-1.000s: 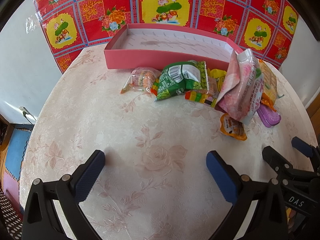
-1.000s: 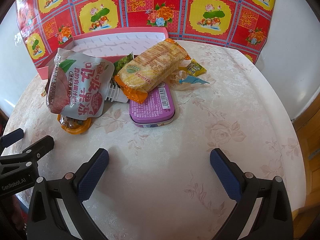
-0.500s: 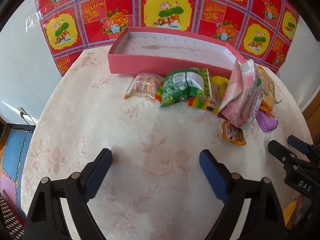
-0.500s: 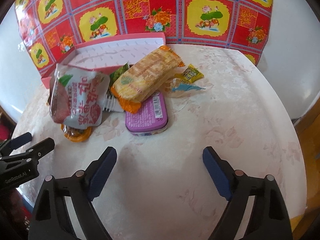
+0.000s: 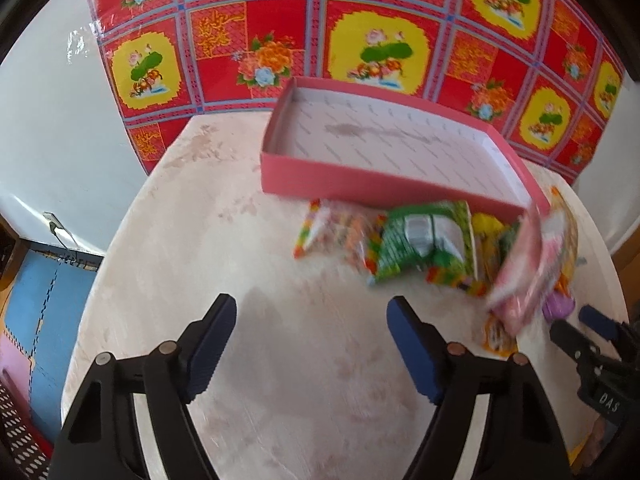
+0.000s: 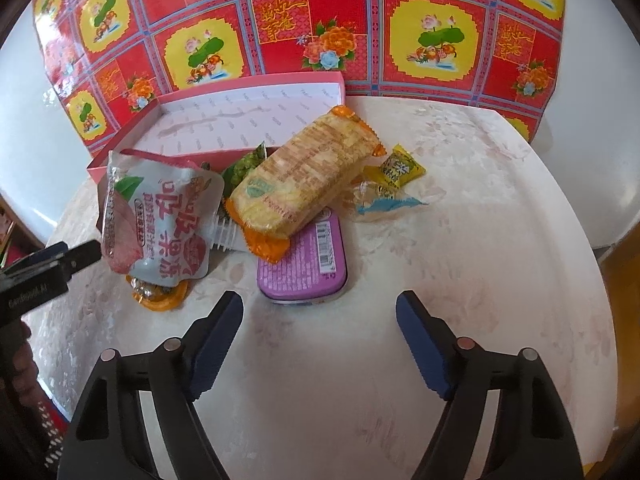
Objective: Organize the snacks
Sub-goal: 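Move the left tool to the striped candy packet while the right tool approaches the purple tin, then close the left tool on the candy packet while the right tool grasps the purple tin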
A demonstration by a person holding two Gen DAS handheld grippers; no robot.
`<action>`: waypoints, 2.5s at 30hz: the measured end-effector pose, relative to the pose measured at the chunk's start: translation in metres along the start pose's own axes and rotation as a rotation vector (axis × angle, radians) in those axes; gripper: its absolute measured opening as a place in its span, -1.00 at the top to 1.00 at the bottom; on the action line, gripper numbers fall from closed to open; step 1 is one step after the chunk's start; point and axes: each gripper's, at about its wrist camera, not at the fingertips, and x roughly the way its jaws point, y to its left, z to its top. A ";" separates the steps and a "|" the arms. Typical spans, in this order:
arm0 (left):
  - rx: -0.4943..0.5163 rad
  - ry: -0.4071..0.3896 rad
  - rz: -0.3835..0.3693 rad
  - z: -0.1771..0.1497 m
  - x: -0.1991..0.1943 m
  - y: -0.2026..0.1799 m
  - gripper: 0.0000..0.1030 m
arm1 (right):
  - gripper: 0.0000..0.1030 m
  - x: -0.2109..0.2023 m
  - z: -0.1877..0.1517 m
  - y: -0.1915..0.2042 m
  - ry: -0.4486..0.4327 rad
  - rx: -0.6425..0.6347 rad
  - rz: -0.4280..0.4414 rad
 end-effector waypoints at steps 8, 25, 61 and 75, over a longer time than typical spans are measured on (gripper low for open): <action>-0.015 -0.016 0.015 0.021 0.012 0.003 -0.48 | -0.49 0.004 0.011 0.001 0.002 -0.013 0.006; -0.017 -0.002 0.000 0.033 0.039 -0.006 -0.47 | -0.47 0.010 0.017 0.002 -0.004 -0.037 0.005; 0.004 -0.018 -0.030 0.026 0.032 -0.002 0.20 | 0.00 -0.002 0.016 0.007 0.004 -0.065 0.003; 0.022 -0.021 -0.045 0.008 0.007 -0.005 0.20 | 0.00 -0.019 0.002 0.005 0.003 -0.074 0.030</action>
